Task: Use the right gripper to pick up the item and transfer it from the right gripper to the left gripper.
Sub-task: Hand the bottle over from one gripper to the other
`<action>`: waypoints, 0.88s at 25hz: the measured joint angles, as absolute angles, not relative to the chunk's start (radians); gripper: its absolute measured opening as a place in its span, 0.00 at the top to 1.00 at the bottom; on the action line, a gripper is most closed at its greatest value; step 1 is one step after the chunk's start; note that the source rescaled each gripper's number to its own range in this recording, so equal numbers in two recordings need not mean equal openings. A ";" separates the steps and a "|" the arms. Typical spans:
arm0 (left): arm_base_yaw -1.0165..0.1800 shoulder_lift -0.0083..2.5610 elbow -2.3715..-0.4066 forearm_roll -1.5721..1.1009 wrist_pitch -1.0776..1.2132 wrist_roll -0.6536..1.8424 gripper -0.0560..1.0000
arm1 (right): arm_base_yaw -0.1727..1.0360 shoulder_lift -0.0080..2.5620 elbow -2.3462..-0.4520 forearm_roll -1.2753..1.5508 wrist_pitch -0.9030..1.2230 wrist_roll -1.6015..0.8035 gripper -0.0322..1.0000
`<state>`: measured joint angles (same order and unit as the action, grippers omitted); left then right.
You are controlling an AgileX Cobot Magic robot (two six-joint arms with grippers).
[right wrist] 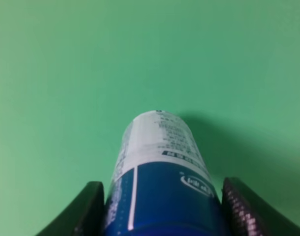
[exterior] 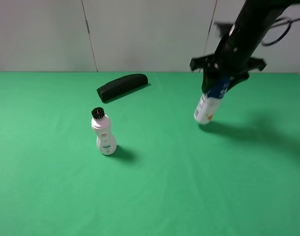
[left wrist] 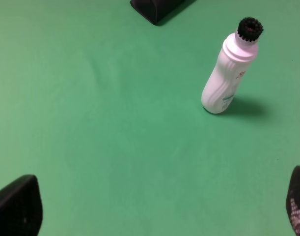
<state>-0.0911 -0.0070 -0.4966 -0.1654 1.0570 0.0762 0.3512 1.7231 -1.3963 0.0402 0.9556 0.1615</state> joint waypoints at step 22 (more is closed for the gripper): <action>-0.091 -0.007 -0.497 -0.165 1.057 0.076 0.00 | 0.244 1.210 -0.842 1.031 0.640 -0.698 0.97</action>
<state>-0.0911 -0.0070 -0.4966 -0.1654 1.0570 0.0762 0.2436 1.2102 -0.8418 1.0306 0.6401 -0.6980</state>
